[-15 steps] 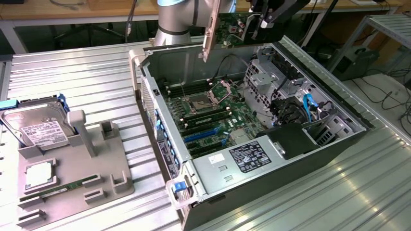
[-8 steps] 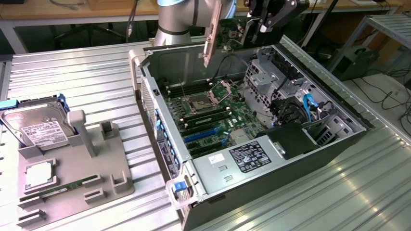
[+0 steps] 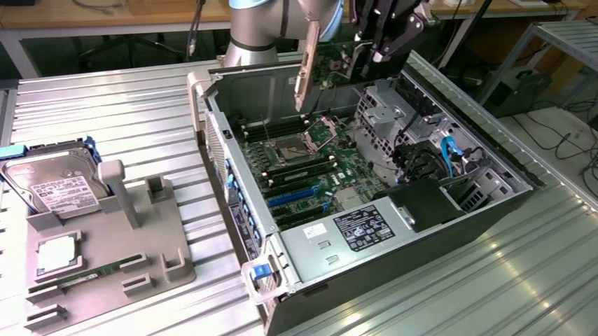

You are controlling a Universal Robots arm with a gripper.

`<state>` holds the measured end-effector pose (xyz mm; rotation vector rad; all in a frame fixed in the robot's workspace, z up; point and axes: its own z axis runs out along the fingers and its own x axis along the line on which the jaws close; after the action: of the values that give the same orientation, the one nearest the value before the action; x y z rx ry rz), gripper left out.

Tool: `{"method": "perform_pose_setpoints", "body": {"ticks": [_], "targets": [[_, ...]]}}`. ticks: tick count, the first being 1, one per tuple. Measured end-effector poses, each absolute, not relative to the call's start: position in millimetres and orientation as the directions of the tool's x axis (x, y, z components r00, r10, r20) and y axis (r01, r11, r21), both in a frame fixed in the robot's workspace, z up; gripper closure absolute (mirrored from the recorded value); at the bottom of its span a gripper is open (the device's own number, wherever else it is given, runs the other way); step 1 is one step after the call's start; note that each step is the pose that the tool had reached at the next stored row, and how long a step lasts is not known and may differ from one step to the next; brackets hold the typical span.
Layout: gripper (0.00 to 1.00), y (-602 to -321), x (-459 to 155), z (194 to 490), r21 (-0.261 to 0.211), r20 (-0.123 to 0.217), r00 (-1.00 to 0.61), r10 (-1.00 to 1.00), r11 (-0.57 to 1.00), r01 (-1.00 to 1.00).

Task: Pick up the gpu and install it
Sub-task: 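Insert the gpu into the slot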

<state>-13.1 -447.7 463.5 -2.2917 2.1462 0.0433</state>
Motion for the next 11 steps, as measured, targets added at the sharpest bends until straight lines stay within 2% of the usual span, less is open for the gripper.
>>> {"method": "perform_pose_setpoints", "body": {"ticks": [5, 11], "targets": [[0.73, -447.2, -13.1, 452.8, 0.018, -0.021, 0.124, -0.992, -0.124, -0.992], [0.73, -442.7, -13.4, 440.0, 0.018, -0.019, 0.108, -0.994, -0.109, -0.994]]}}
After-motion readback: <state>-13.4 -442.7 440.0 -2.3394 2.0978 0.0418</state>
